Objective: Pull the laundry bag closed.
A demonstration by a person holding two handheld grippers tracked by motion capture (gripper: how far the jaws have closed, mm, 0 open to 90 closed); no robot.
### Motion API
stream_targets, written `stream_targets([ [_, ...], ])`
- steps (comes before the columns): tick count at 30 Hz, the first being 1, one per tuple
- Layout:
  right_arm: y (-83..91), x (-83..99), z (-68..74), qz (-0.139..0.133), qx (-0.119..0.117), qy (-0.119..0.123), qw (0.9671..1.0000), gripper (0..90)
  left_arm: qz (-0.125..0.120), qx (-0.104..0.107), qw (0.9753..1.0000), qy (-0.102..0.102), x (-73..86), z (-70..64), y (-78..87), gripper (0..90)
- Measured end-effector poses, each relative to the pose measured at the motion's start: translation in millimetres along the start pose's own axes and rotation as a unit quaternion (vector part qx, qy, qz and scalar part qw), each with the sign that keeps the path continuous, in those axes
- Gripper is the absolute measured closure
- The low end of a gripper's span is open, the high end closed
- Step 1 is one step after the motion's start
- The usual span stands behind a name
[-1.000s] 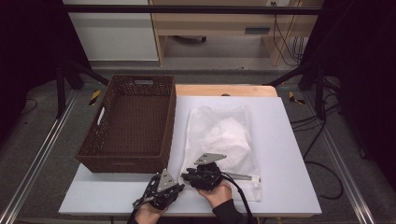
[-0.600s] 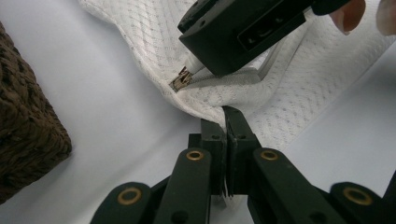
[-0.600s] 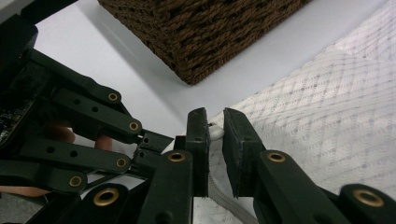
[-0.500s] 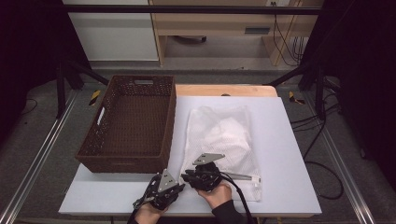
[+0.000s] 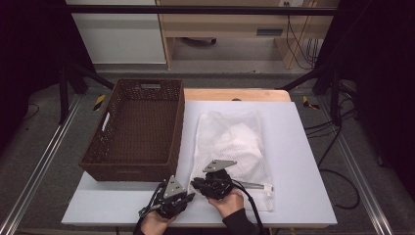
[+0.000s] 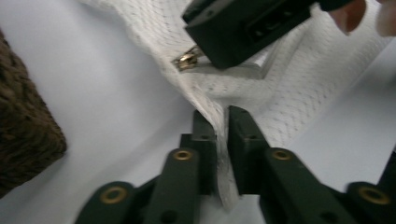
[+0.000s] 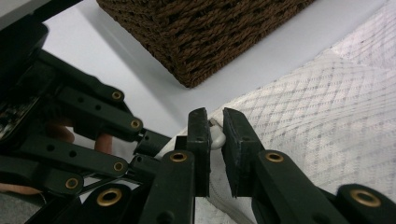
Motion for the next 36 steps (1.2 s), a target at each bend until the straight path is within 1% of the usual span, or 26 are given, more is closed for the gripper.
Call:
stream_targets([
  [1, 0.5, 0.4, 0.3, -0.002, 0.002, 0.005, 1.0, 81.6, -0.005, 0.001, 1.0, 0.006, -1.5, 2.2, 2.8, 74.5],
  [2, 0.5, 0.4, 0.3, -0.002, 0.002, 0.005, 1.0, 81.6, -0.005, 0.001, 1.0, 0.006, -1.5, 2.2, 2.8, 73.1],
  [5, 0.9, 0.9, 0.8, -0.003, 0.005, 0.01, 0.9999, 81.6, -0.022, 0.007, 0.9996, 0.015, -5.2, 6.1, 9.2, 70.8],
  [7, 0.9, 0.9, 0.9, -0.003, 0.006, 0.011, 0.9999, 81.5, -0.019, 0.011, 0.9996, 0.019, -6.9, 8.6, 6.3, 70.8],
  [8, 0.9, 0.9, 0.9, -0.003, 0.006, 0.011, 0.9999, 81.5, -0.019, 0.011, 0.9996, 0.019, -6.9, 8.6, 6.3, 71.6],
  [9, 0.5, 1.0, 1.0, -0.002, 0.007, 0.011, 0.9999, 81.5, -0.009, 0.022, 0.9994, 0.024, -8.4, 10.9, 1.5, 75.1],
  [10, 0.5, 1.0, 1.0, -0.002, 0.007, 0.011, 0.9999, 81.5, -0.009, 0.022, 0.9994, 0.024, -8.4, 10.9, 1.5, 78.3],
  [11, 0.3, 1.1, 1.2, -0.001, 0.007, 0.01, 0.9999, 81.5, -0.005, 0.023, 0.9994, 0.027, -8.6, 11.7, 0.0, 78.3],
  [12, 0.4, 1.2, 1.0, -0.004, 0.005, 0.009, 0.9999, 81.3, 0.003, 0.021, 0.9995, 0.026, -7.9, 11.6, -0.5, 86.3],
  [14, 0.7, 1.1, 0.9, -0.005, 0.002, 0.007, 1.0, 81.3, 0.004, 0.017, 0.9996, 0.022, -7.4, 10.9, 0.0, 87.2],
  [15, 0.5, 0.7, 0.9, -0.007, -0.002, 0.002, 1.0, 81.1, 0.005, 0.013, 0.9997, 0.018, -7.3, 10.2, 0.5, 87.4],
  [17, 0.4, 0.9, 1.3, -0.007, -0.002, -0.002, 1.0, 81.1, 0.008, 0.002, 0.9999, 0.011, -7.2, 6.8, 0.6, 87.6],
  [18, 0.4, 0.9, 1.3, -0.007, -0.002, -0.002, 1.0, 81.1, 0.008, 0.002, 0.9999, 0.011, -7.2, 6.8, 0.6, 87.6],
  [20, -0.1, 2.7, 0.7, 0.001, 0.003, -0.014, 0.9999, 81.1, 0.011, -0.005, 0.9999, 0.007, -6.4, 4.9, 0.0, 87.6],
  [21, -0.2, 3.7, -0.2, 0.001, 0.003, -0.013, 0.9999, 81.1, 0.013, -0.007, 0.9999, 0.006, -5.6, 4.3, -0.1, 87.6],
  [23, 0.2, 5.7, -0.9, 0.003, 0.002, -0.017, 0.9998, 81.4, 0.013, -0.006, 0.9999, 0.006, -5.0, 4.4, -0.2, 87.6],
  [26, 0.1, 6.6, -0.7, 0.003, 0.002, -0.017, 0.9998, 81.8, 0.012, -0.004, 0.9999, 0.006, -4.4, 4.6, -0.7, 87.5],
  [28, -0.7, 6.9, -0.2, 0.003, 0.004, -0.009, 0.9999, 82.0, 0.006, 0.003, 1.0, 0.007, -4.0, 5.1, 0.0, 87.1],
  [29, -0.6, 7.1, -0.2, 0.002, 0.004, -0.005, 1.0, 82.1, 0.001, 0.005, 1.0, 0.007, -3.8, 5.6, 1.1, 85.6],
  [30, -0.6, 7.1, -0.2, 0.002, 0.004, -0.005, 1.0, 82.1, 0.001, 0.005, 1.0, 0.007, -3.8, 5.6, 1.1, 82.2],
  [31, 0.9, 6.9, -0.2, -0.001, 0.006, -0.005, 1.0, 82.2, -0.01, 0.007, 0.9999, 0.008, -4.1, 6.8, 4.4, 79.9],
  [32, 0.9, 6.9, -0.2, -0.001, 0.006, -0.005, 1.0, 82.2, -0.01, 0.007, 0.9999, 0.008, -4.1, 6.8, 4.4, 78.8],
  [33, 1.9, 6.5, -0.3, -0.003, 0.003, -0.007, 1.0, 82.2, -0.015, 0.011, 0.9998, 0.01, -4.8, 7.7, 6.5, 78.8],
  [34, 3.3, 6.0, -0.6, -0.007, 0.004, -0.003, 1.0, 82.3, -0.022, 0.015, 0.9995, 0.014, -7.1, 8.3, 9.1, 77.6],
  [36, 4.3, 5.4, -0.5, -0.011, 0.005, 0.0, 0.9999, 82.3, -0.022, 0.011, 0.9996, 0.011, -9.4, 8.2, 9.7, 77.6],
])
Point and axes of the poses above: each handheld gripper's, and its own axes: y roughly backward along the jaws, x roughly out of its underside, z roughly to its left, the point moved 1 cm from there along -y, roughly forward along the jaws, and after that the axes turned 10 degrees about z, right-handed, at the moved point
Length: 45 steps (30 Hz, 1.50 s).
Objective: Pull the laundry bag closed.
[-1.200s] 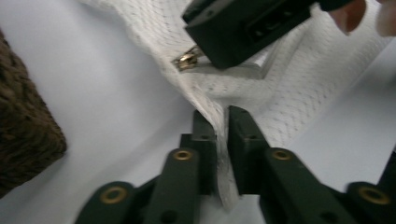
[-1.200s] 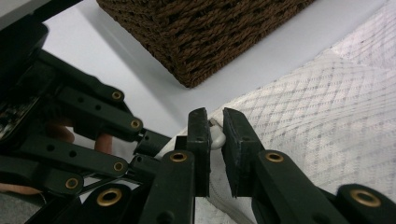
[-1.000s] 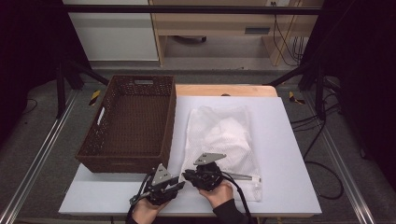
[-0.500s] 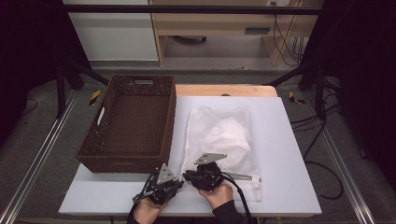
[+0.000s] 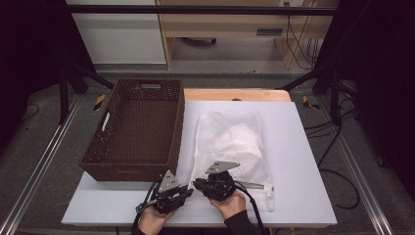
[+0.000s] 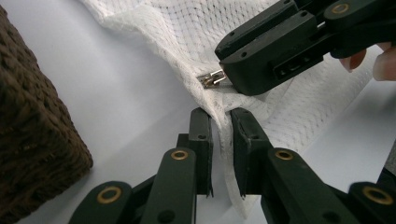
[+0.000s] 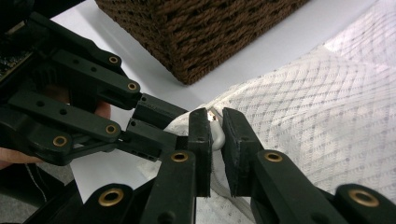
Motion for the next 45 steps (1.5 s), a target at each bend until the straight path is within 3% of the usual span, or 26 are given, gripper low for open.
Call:
stream_targets([
  [4, 2.6, -1.1, -0.2, -0.003, 0.003, 0.004, 1.0, 82.3, -0.002, 0.003, 1.0, 0.002, -1.4, 0.2, 0.1, 76.9],
  [8, 2.4, -0.9, -0.4, -0.003, 0.008, 0.008, 0.9999, 82.3, 0.001, 0.004, 1.0, 0.0, -0.8, -1.2, 3.7, 71.2],
  [11, 1.3, -1.0, 0.0, -0.001, 0.009, 0.011, 0.9999, 82.3, 0.001, 0.001, 1.0, -0.009, -2.5, -0.4, 9.3, 61.9],
  [15, 1.5, -0.9, 0.9, -0.001, 0.011, 0.013, 0.9999, 82.4, 0.007, 0.001, 1.0, -0.002, -5.4, 2.9, 6.6, 60.5],
  [18, 1.7, -1.2, 1.1, -0.003, 0.01, 0.016, 0.9998, 82.3, 0.017, -0.003, 0.9998, -0.005, -6.8, 2.9, 1.6, 64.4],
  [20, 2.7, -1.6, 1.8, -0.003, 0.01, 0.018, 0.9998, 82.4, 0.024, -0.004, 0.9997, -0.005, -7.8, 4.0, -3.7, 70.8],
  [21, 3.0, -1.9, 2.1, -0.003, 0.01, 0.018, 0.9998, 82.4, 0.03, 0.007, 0.9995, 0.002, -8.3, 6.2, -7.3, 74.8],
  [24, 3.2, -1.8, 1.3, -0.002, 0.011, 0.018, 0.9998, 82.5, 0.028, 0.011, 0.9996, 0.004, -7.4, 6.6, -7.4, 86.0],
  [28, 3.3, -1.5, 0.8, -0.001, 0.011, 0.015, 0.9998, 82.5, 0.028, 0.014, 0.9994, 0.014, -7.5, 5.7, -5.9, 87.6],
  [37, 2.8, 4.8, -1.9, -0.001, 0.004, 0.011, 0.9999, 82.9, 0.034, -0.004, 0.9992, 0.023, -6.1, 5.2, -3.5, 88.2],
  [42, 1.0, 6.4, -0.7, 0.001, 0.008, 0.013, 0.9999, 83.6, 0.04, -0.007, 0.9989, 0.022, -5.1, 6.4, -5.1, 88.1],
  [45, 0.5, 6.4, -0.1, 0.0, 0.007, 0.012, 0.9999, 86.4, 0.026, 0.0, 0.9996, 0.007, -4.1, 6.0, -4.6, 87.4],
])
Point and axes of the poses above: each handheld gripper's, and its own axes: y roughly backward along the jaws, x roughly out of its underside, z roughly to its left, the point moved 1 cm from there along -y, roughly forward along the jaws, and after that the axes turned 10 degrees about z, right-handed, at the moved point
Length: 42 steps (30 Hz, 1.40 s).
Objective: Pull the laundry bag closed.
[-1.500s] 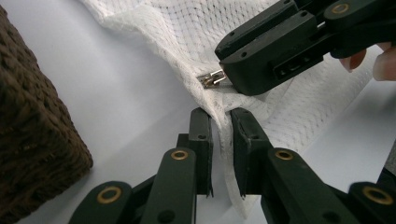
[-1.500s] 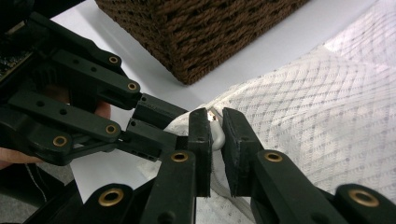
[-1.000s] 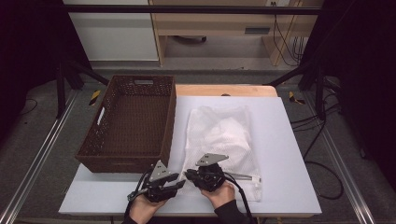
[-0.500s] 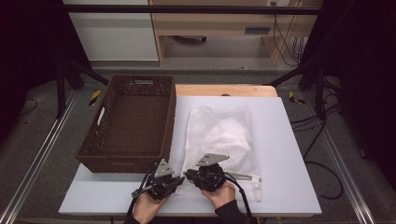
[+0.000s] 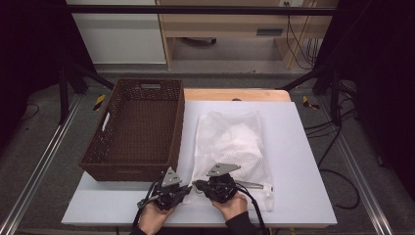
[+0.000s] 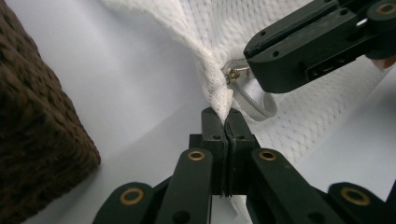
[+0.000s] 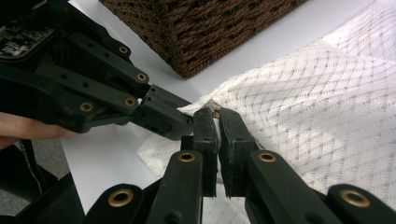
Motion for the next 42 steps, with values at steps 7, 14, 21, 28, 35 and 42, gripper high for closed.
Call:
stream_targets([
  [7, 3.5, -0.8, -1.3, -0.011, 0.001, -0.001, 0.9999, 86.4, -0.023, -0.003, 0.9996, -0.013, -4.3, -3.7, 6.7, 78.2],
  [14, 1.9, -2.8, 0.6, -0.008, 0.002, 0.004, 1.0, 86.3, -0.019, 0.005, 0.9998, -0.003, -5.6, 1.3, 2.0, 80.8],
  [21, 1.3, -3.2, 0.3, -0.008, 0.002, -0.006, 0.9999, 86.3, -0.022, 0.003, 0.9997, 0.006, -3.7, 1.6, 2.1, 87.7],
  [28, 3.0, -1.3, -2.3, -0.009, -0.007, -0.019, 0.9997, 86.4, -0.027, -0.006, 0.9996, 0.011, -2.7, -1.0, 4.5, 88.2],
  [35, 4.3, 1.6, -4.2, -0.011, -0.012, -0.024, 0.9996, 86.5, -0.031, -0.012, 0.9994, 0.005, -2.2, -4.6, 4.2, 88.3],
  [42, 18.6, 17.6, -19.9, -0.021, -0.011, -0.055, 0.9982, 86.5, -0.048, -0.01, 0.9987, 0.015, 0.2, -1.2, 8.3, 88.2],
])
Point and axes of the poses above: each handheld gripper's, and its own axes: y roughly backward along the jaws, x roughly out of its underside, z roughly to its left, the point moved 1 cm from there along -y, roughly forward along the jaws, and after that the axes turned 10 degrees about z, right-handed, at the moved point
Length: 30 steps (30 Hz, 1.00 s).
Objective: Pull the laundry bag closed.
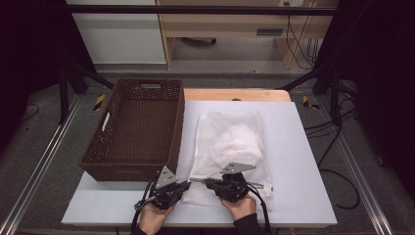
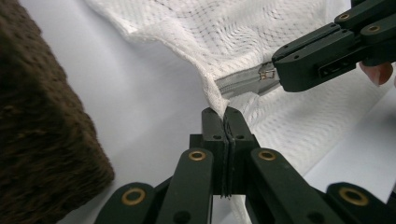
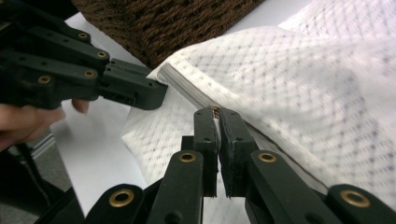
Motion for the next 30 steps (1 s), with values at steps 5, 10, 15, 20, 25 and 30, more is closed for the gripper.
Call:
stream_targets([
  [5, 5.5, 5.0, -2.3, 0.005, 0.002, 0.001, 1.0, 86.4, 0.001, -0.004, 0.9999, -0.01, 0.5, -7.1, -1.4, 88.2],
  [10, 11.2, 10.9, -9.3, 0.004, 0.014, -0.008, 0.9999, 86.4, 0.001, -0.018, 0.9998, -0.002, 1.4, -2.1, 0.9, 88.3],
  [15, 22.3, 17.9, -20.0, 0.0, 0.015, -0.028, 0.9995, 86.4, 0.003, -0.015, 0.9999, -0.006, 2.3, -3.1, 0.1, 88.2],
  [20, 32.2, 24.4, -28.2, -0.001, 0.02, -0.033, 0.9993, 86.3, 0.004, -0.013, 0.9999, -0.008, 3.8, -4.5, -1.1, 88.2],
  [25, 37.7, 28.9, -31.6, 0.0, 0.022, -0.042, 0.9989, 86.3, 0.003, -0.013, 0.9999, -0.002, 3.8, -2.6, 0.3, 88.2],
  [30, 46.7, 36.8, -36.4, -0.001, 0.03, -0.042, 0.9987, 86.3, 0.002, -0.021, 0.9998, -0.004, 4.3, -3.2, 1.0, 88.2],
])
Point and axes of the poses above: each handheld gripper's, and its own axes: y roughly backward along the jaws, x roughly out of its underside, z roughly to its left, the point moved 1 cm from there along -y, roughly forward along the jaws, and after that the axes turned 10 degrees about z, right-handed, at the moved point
